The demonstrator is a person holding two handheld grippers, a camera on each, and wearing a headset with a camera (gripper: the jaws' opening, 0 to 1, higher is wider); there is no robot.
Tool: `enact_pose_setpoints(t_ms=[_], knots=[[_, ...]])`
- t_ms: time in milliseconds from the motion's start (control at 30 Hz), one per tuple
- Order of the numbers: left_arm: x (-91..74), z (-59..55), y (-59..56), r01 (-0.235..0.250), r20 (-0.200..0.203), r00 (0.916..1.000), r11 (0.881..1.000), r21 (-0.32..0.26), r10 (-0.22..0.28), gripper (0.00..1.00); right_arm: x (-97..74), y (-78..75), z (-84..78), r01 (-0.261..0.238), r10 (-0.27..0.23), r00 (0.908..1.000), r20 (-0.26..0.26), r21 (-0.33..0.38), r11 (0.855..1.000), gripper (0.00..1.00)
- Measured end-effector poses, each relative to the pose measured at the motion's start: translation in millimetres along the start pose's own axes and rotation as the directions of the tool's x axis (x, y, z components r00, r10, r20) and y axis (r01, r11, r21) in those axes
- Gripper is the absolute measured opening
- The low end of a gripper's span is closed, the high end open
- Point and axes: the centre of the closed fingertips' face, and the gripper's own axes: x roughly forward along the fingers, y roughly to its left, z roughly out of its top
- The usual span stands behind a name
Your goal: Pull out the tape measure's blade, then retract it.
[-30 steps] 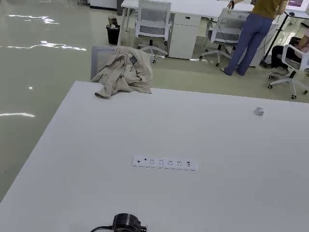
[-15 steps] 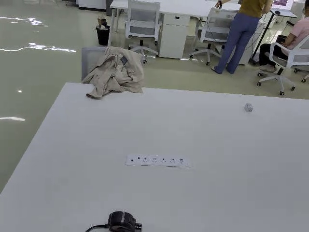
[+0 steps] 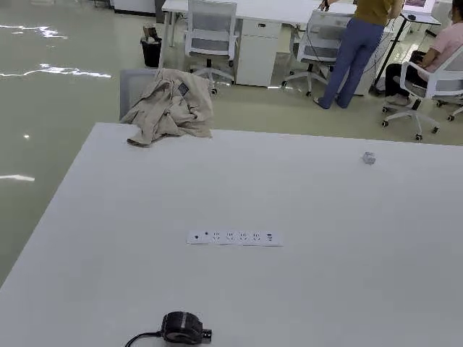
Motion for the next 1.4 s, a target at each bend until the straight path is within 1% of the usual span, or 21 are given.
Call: enact_pose_setpoints(t_ms=[200, 267, 300, 400, 533, 667, 767, 933, 1033, 1133, 1200, 1267, 1333, 1400], knots=[[-15.2, 4.6, 1.4, -0.001, 0.017, 0.9999, 1.0, -0.008, 0.001, 0.99, -13.5, -2.0, -0.7, 0.016, -0.016, 0.9999, 0.006, 0.001, 1.0, 0.78], [-18.6, 3.6, 1.5, -0.001, 0.018, 0.9998, 1.0, -0.009, 0.001, 0.99, -17.9, -1.6, -1.5, 0.017, -0.017, 0.9998, 0.009, 0.011, 1.0, 0.79], [-21.0, 2.2, 1.1, 0.0, 0.01, 0.9999, 1.0, -0.009, 0.0, 1.0, -20.8, -0.6, -1.2, 0.019, -0.019, 0.9998, 0.011, 0.011, 1.0, 0.79], [-25.6, 1.0, -0.3, 0.002, 0.012, 0.9999, 1.0, -0.006, -0.002, 1.0, -25.2, -0.9, -3.0, 0.026, -0.026, 0.9996, 0.009, 0.02, 0.999, 0.81], [-31.0, 1.0, -2.0, 0.007, 0.012, 0.9999, 1.0, -0.011, -0.007, 1.0, -32.2, -1.8, -3.5, 0.036, -0.036, 0.9993, 0.014, 0.033, 0.999, 0.84], [-35.2, 1.0, -3.5, 0.007, 0.015, 0.9999, 1.0, -0.01, -0.007, 1.0, -39.8, -2.5, -1.0, 0.047, -0.048, 0.9986, 0.021, 0.039, 0.998, 0.86], [-35.2, -2.1, -4.7, 0.013, 0.008, 0.9999, 1.0, -0.015, -0.013, 1.0, -45.8, -3.1, 1.9, 0.058, -0.059, 0.998, 0.024, 0.041, 0.997, 0.87], [-40.0, -4.5, -6.5, 0.018, 0.006, 0.9998, 1.0, -0.023, -0.018, 1.0, -55.3, 0.2, 8.0, 0.063, -0.064, 0.9977, 0.025, 0.035, 0.997, 0.9], [-43.7, -7.8, -9.2, 0.026, -0.005, 0.9996, 0.999, -0.027, -0.027, 1.0, -61.6, 2.3, 13.2, 0.061, -0.062, 0.9976, 0.033, 0.039, 0.997, 0.92], [-46.2, -11.5, -9.0, 0.028, -0.014, 0.9995, 0.999, -0.025, -0.028, 1.0, -67.1, 3.3, 16.9, 0.063, -0.065, 0.997, 0.041, 0.045, 0.997, 0.93], [-48.5, -12.4, -8.5, 0.03, -0.016, 0.9994, 0.999, -0.025, -0.03, 1.0, -70.4, 4.3, 17.8, 0.066, -0.068, 0.9968, 0.042, 0.047, 0.997, 0.95], [-50.8, -10.5, -8.0, 0.032, -0.003, 0.9995, 0.999, -0.044, -0.032, 1.0, -72.5, 5.3, 17.2, 0.068, -0.07, 0.9969, 0.036, 0.047, 0.997, 0.97], [-51.1, -12.6, -7.7, 0.03, -0.016, 0.9994, 0.999, -0.04, -0.031, 1.0, -75.4, 7.2, 17.6, 0.069, -0.07, 0.9969, 0.034, 0.053, 0.996, 0.98], [-52.4, -12.3, -7.9, 0.029, -0.015, 0.9994, 0.999, -0.041, -0.03, 1.0, -76.8, 9.3, 17.2, 0.073, -0.074, 0.9967, 0.032, 0.053, 0.996, 0.99]])
